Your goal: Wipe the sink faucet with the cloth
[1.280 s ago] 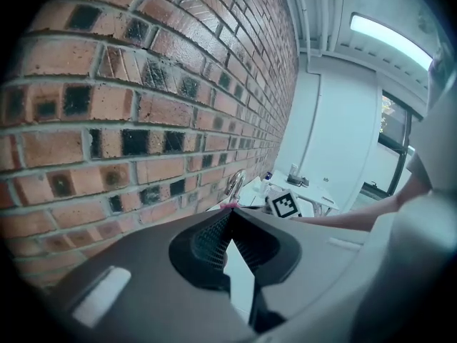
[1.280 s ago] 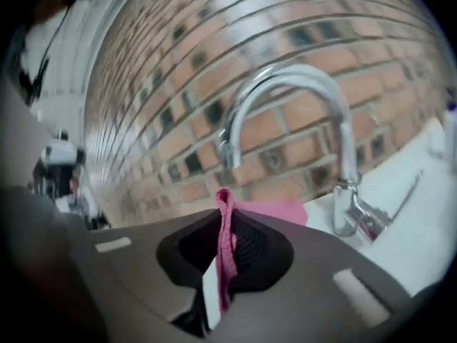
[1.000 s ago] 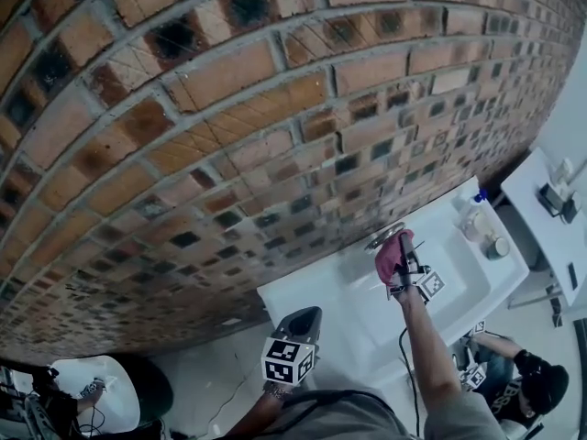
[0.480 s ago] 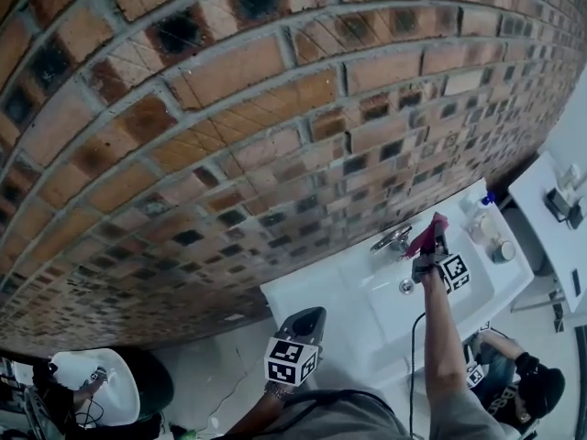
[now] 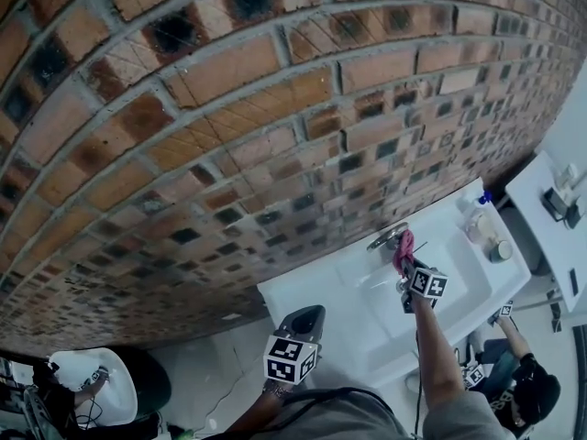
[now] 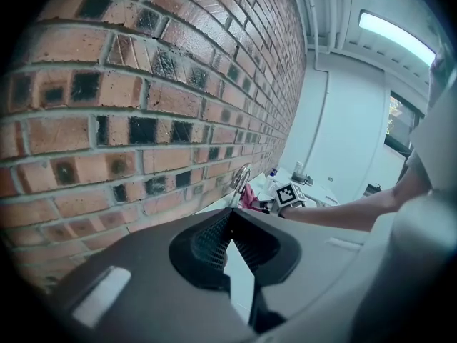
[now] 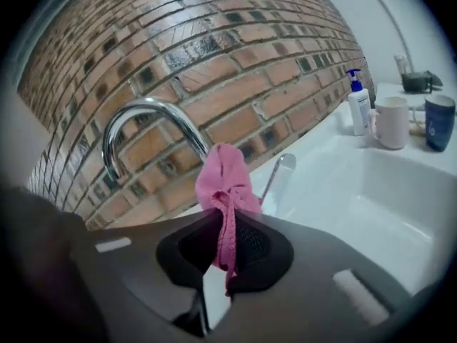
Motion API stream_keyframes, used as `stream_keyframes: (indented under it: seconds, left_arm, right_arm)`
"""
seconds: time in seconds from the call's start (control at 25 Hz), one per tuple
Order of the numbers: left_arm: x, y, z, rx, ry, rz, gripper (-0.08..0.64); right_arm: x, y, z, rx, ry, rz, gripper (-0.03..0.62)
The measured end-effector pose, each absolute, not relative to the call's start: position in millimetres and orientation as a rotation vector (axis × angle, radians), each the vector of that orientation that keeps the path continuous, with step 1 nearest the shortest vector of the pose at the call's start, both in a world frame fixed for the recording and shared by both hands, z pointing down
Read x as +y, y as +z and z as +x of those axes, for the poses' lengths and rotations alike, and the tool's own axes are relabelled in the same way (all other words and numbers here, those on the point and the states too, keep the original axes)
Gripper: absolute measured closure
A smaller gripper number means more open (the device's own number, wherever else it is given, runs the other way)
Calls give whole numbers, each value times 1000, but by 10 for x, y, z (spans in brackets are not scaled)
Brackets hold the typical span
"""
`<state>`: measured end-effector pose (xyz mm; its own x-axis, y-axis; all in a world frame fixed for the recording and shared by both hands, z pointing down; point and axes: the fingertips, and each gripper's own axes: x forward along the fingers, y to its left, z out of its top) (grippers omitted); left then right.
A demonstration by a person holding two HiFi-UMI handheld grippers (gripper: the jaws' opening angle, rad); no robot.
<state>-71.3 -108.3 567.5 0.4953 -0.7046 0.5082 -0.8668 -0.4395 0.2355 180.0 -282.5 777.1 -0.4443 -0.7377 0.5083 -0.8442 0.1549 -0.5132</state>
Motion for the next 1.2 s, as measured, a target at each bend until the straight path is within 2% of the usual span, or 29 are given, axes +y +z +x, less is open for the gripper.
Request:
stream_keyframes:
  seconds: [0.2, 0.36, 0.44, 0.64, 0.84, 1.04, 1.2]
  left_arm:
    - [-1057, 5645, -715, -1296, 456, 2283, 540]
    - [-1013, 5673, -743, -1304, 467, 2272, 540]
    - [-986, 5659, -721, -1304, 469, 2277, 540]
    - [-889, 5611, -673, -1315, 475, 2285, 540]
    - [-763, 5585, -687, -1345, 469, 2265, 540]
    - [-449, 5767, -626, -1329, 495, 2222, 540]
    - [-201, 5842, -545, -1274, 497, 2242, 540]
  right_arm:
    - [-2716, 7480, 2452, -2193, 1026, 1852, 571]
    - [-2812, 7461, 2881, -2114, 1085, 2111, 571]
    - [-2808, 7656, 2712, -2103, 1184, 2031, 571]
    - [-2686, 7709, 1693, -2310, 1229, 1626, 571]
    - [-2389, 6930, 1006, -2614, 1126, 1462, 571]
    - [-1631, 6100, 746, -2814, 1131, 1400, 571]
    - [-940, 5776, 498, -2817, 1132, 1354, 569]
